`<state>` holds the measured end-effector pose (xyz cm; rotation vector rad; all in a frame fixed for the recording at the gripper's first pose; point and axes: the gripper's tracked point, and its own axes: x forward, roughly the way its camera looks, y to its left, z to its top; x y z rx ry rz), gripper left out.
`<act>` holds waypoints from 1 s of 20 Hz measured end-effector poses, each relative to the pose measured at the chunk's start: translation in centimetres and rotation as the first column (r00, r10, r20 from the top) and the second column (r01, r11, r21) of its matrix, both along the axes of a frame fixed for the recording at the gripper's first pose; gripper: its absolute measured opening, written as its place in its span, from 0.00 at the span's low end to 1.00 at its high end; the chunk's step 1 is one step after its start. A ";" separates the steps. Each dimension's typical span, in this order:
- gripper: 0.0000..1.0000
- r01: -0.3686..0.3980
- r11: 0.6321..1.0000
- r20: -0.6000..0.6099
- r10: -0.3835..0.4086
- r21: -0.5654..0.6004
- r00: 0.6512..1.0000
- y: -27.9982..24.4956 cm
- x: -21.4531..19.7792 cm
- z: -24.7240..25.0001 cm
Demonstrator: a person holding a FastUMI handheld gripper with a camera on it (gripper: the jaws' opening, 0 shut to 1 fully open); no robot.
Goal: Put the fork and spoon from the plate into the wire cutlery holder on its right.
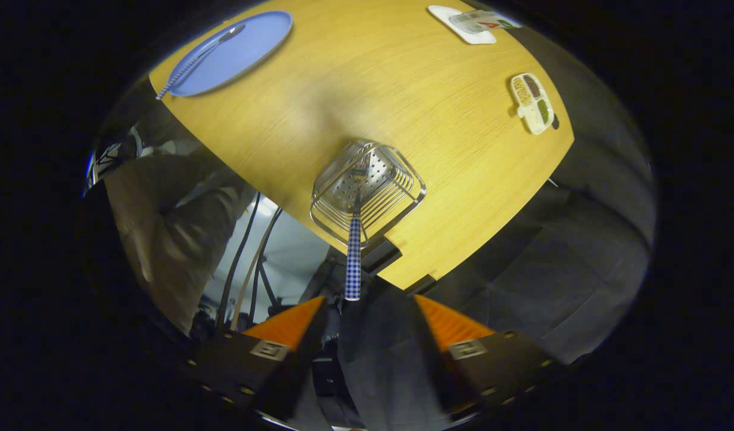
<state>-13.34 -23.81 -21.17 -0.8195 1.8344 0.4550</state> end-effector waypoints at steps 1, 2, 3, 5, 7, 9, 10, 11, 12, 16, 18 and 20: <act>0.94 0.059 0.998 0.037 -0.060 0.031 0.998 0.7 -0.6 0.4; 0.89 0.103 0.993 0.069 -0.107 0.056 0.992 1.0 -1.5 0.7; 0.89 0.136 0.988 0.102 -0.143 0.074 0.984 1.4 -1.8 1.0; 0.89 0.225 0.968 0.163 -0.242 0.115 0.957 2.8 -3.0 1.2; 0.89 0.293 0.938 0.227 -0.331 0.183 0.916 5.2 -3.5 1.0; 0.92 0.314 0.912 0.297 -0.387 0.265 0.873 8.3 -3.0 0.9; 0.97 0.310 0.903 0.310 -0.399 0.298 0.863 9.8 -3.2 0.7; 0.97 0.301 0.898 0.318 -0.401 0.320 0.859 11.1 -3.1 0.6; 0.97 0.291 0.895 0.317 -0.400 0.339 0.860 12.3 -3.1 0.5; 0.97 0.247 0.885 0.330 -0.388 0.395 0.861 15.8 -2.6 0.9; 0.97 0.226 0.878 0.342 -0.385 0.423 0.857 17.3 -2.1 1.1; 0.97 0.215 0.867 0.347 -0.392 0.450 0.852 19.1 -1.9 1.4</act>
